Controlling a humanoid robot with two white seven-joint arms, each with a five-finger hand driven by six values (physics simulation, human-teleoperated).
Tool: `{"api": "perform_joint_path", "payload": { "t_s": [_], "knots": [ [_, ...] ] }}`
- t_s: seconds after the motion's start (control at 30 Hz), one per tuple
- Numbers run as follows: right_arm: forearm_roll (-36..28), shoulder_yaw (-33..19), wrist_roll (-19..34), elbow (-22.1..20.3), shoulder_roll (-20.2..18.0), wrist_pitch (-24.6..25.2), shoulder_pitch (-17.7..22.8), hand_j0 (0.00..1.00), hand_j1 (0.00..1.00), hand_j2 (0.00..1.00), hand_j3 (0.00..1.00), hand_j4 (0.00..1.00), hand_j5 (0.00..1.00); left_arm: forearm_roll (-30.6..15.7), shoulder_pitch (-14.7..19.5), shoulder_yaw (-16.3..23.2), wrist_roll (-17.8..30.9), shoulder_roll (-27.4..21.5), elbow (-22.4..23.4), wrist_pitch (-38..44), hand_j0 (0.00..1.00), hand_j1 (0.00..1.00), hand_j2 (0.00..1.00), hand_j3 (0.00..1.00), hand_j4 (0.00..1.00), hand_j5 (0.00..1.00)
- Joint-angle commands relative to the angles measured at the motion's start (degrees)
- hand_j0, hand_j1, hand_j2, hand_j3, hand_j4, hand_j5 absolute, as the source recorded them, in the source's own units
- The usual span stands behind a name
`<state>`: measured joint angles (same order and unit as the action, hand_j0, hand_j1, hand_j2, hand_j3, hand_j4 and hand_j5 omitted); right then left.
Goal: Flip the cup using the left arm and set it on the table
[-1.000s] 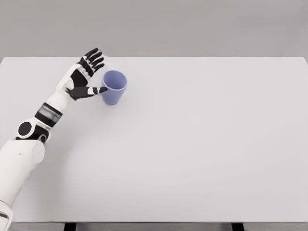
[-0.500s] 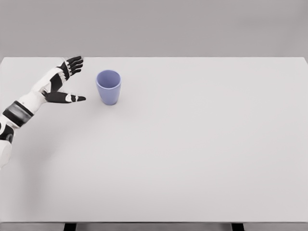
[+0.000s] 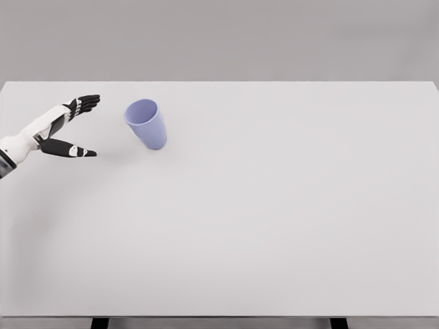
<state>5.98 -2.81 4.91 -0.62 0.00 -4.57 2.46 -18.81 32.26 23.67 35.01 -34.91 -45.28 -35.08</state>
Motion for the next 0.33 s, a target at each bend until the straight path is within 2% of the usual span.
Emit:
{"api": "perform_joint_path", "payload": {
  "t_s": [0.0,0.3],
  "knots": [
    [0.0,0.0,0.01,0.0,0.0,0.0,0.0,1.0,1.0,1.0,1.0,1.0,1.0,-0.18,0.0,-0.03,-0.01,0.02,0.01,0.08,1.0,1.0,1.0,1.0,1.0,1.0],
    [0.0,0.0,0.01,0.0,0.0,0.0,0.0,1.0,1.0,1.0,1.0,1.0,1.0,-0.18,-0.35,-0.03,-0.01,-0.07,-0.08,0.08,1.0,1.0,1.0,1.0,1.0,1.0]
  ]
}}
